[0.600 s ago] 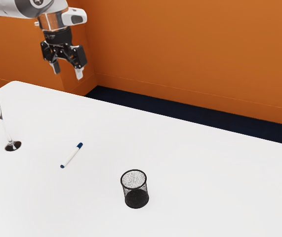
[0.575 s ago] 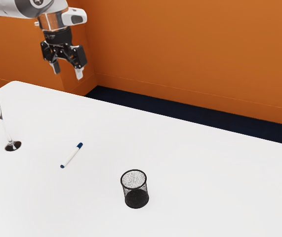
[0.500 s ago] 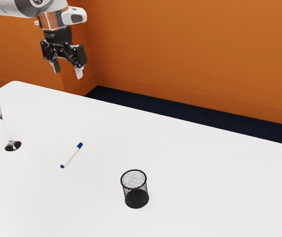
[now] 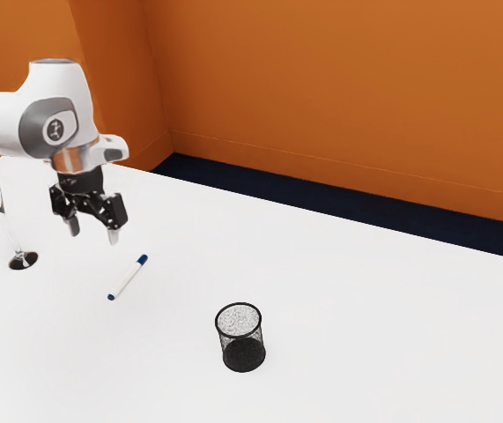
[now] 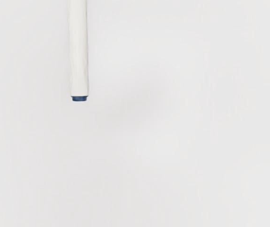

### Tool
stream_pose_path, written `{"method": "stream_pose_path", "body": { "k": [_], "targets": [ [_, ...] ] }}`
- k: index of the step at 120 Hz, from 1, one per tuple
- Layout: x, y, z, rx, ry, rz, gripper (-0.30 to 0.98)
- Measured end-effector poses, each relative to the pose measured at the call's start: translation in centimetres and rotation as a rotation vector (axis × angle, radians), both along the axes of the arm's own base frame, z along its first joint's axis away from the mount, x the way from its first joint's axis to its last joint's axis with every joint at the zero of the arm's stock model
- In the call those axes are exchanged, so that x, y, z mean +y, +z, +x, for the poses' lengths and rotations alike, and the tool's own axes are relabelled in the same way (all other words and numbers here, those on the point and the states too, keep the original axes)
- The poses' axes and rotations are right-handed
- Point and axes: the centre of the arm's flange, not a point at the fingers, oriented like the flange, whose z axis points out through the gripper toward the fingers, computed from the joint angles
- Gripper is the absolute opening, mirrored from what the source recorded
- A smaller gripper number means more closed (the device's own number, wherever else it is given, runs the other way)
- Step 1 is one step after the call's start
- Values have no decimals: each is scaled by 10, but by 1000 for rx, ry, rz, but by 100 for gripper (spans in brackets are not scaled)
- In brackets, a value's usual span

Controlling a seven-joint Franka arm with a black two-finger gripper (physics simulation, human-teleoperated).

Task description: Put the marker into the pen holder.

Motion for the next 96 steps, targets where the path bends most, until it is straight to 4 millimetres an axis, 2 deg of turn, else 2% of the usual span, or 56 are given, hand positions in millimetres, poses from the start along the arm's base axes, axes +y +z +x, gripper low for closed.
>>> {"method": "stream_pose_path", "body": {
  "k": [13, 24, 30, 39, 55, 63, 75, 84, 96],
  "targets": [
    [-4, -33, -2, -12, 1, 5, 69],
    [-6, -67, 3, -8, 1, 15, 69],
    [-6, -79, 7, -15, -3, 21, 69],
    [3, -91, 23, -35, -6, 40, 69],
    [49, -112, 46, -44, 44, 74, 69],
    [53, -121, 59, -48, 33, 86, 69],
    [64, -127, 91, -52, 35, 94, 69],
    [68, -141, 101, -29, 36, 80, 69],
    [68, -153, 106, -4, 30, 57, 69]
  ]
}}
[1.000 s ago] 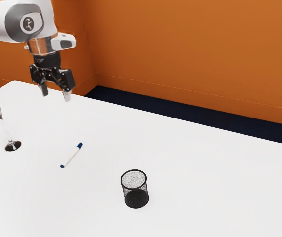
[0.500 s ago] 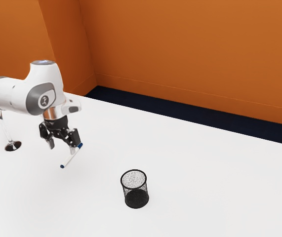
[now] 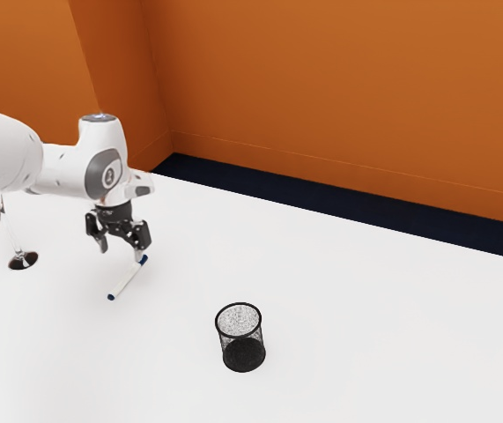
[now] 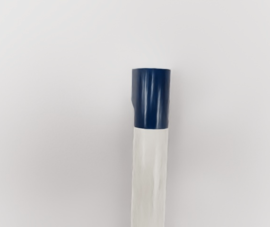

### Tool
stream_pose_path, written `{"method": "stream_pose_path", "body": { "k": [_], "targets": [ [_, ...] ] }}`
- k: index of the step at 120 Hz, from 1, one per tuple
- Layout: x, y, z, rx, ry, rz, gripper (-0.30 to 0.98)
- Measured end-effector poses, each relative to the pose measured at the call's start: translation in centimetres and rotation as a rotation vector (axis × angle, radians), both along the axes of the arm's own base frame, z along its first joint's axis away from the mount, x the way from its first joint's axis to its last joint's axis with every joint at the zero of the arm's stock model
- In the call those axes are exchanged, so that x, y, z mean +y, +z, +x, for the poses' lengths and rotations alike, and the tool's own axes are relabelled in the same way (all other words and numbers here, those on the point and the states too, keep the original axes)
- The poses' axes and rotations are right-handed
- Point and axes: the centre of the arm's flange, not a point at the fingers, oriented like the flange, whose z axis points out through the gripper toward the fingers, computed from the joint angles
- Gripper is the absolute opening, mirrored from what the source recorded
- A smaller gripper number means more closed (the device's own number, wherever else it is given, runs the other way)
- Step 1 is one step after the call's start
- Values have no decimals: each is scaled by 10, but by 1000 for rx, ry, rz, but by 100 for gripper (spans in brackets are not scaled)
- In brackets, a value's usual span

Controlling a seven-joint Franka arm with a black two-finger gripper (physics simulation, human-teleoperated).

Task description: Put the marker into the pen holder.

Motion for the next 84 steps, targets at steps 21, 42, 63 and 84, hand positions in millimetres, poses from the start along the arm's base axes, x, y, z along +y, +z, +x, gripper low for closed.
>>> {"method": "stream_pose_path", "body": {
  "k": [21, 42, 63, 84],
  "targets": [
    [-2, -14, 11, 16, -17, -23, 69],
    [1, -25, 28, 18, -28, -37, 69],
    [0, -40, 26, 40, -41, -53, 68],
    [0, -42, 26, 44, -55, -59, 57]
  ]
}}
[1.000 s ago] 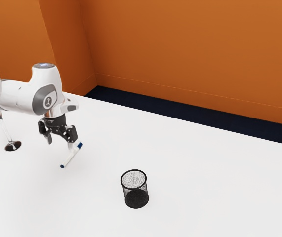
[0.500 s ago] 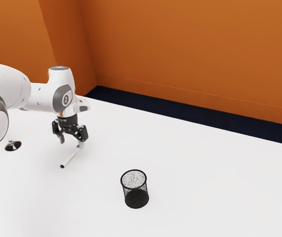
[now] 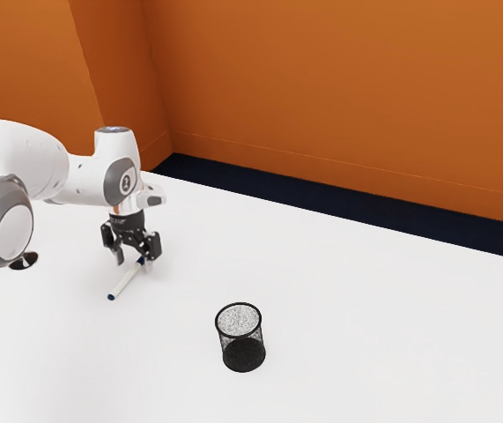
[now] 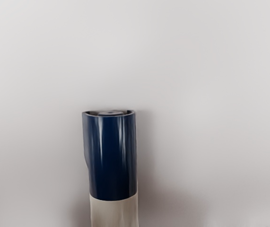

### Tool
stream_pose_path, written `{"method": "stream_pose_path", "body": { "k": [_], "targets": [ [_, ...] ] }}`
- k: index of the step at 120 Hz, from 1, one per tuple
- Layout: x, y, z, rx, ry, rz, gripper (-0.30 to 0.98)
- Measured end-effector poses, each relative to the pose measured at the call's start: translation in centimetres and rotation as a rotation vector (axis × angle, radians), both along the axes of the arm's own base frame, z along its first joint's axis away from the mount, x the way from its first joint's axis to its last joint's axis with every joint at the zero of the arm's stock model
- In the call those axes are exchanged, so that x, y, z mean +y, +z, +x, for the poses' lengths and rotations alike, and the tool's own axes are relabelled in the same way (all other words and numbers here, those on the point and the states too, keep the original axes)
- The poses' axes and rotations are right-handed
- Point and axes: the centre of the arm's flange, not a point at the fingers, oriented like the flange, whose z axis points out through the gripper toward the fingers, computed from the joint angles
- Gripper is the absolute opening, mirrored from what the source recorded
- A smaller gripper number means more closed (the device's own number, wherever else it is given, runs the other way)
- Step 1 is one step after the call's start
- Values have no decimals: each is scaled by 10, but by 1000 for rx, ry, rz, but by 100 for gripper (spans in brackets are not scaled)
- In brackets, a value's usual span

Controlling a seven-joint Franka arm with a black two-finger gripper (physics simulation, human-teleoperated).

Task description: Put the marker into the pen holder.

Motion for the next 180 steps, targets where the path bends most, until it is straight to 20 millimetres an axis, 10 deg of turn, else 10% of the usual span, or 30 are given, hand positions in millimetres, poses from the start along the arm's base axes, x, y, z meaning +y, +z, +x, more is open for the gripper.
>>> {"method": "stream_pose_path", "body": {
  "k": [71, 141, 180],
  "targets": [
    [8, -4, -1, 3, -19, -3, 11],
    [7, -3, 0, 0, -33, 1, -2],
    [-34, 73, 11, -146, -95, -17, -5]
  ]
}}
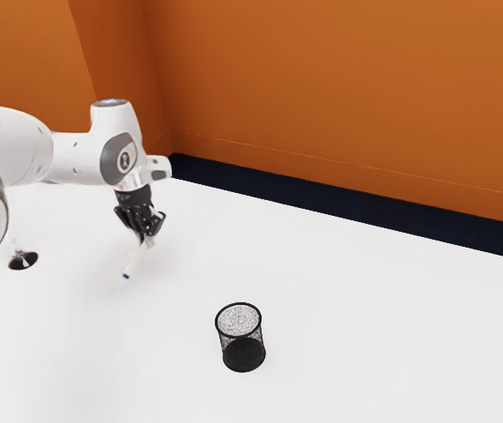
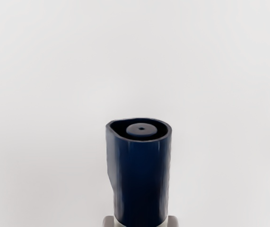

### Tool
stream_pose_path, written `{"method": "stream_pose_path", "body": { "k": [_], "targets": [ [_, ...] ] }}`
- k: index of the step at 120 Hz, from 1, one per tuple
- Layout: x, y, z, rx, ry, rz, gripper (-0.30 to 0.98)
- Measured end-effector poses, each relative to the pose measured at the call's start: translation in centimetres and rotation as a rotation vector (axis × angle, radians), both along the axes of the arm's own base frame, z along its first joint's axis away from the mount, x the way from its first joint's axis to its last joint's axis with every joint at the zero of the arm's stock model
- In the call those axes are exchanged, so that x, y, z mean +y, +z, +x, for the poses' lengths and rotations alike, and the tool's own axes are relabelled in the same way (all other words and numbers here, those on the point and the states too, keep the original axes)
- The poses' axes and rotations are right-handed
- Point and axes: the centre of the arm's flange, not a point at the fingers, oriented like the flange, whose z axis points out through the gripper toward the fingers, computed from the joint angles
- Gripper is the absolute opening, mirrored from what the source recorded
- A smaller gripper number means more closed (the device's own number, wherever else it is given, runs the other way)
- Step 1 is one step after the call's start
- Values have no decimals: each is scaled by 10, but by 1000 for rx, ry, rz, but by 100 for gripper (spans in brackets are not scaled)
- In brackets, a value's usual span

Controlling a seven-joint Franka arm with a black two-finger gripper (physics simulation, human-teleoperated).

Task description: Put the marker into the pen holder.

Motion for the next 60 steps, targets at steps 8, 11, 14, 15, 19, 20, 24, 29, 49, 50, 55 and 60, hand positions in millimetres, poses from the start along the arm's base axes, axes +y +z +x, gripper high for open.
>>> {"method": "stream_pose_path", "body": {
  "k": [8, 11, 14, 15, 19, 20, 24, 29, 49, 50, 55, 60],
  "targets": [
    [-25, 22, -1, -77, -36, -11, -5],
    [-34, 29, -2, -104, -48, -14, -5],
    [-41, 36, -4, -132, -59, -17, -5],
    [-44, 38, -4, -140, -61, -18, -5],
    [-54, 48, -10, -176, -74, -21, -5],
    [-56, 50, -12, -185, -77, -23, -5],
    [-67, 59, -20, -222, -90, -27, -5],
    [-85, 73, -30, -272, -114, -32, -5],
    [-164, 104, -49, -437, -229, -55, -5],
    [-167, 105, -50, -444, -234, -56, -5],
    [-183, 113, -53, -476, -258, -62, -5],
    [-198, 121, -59, -503, -281, -67, -5]
  ]
}}
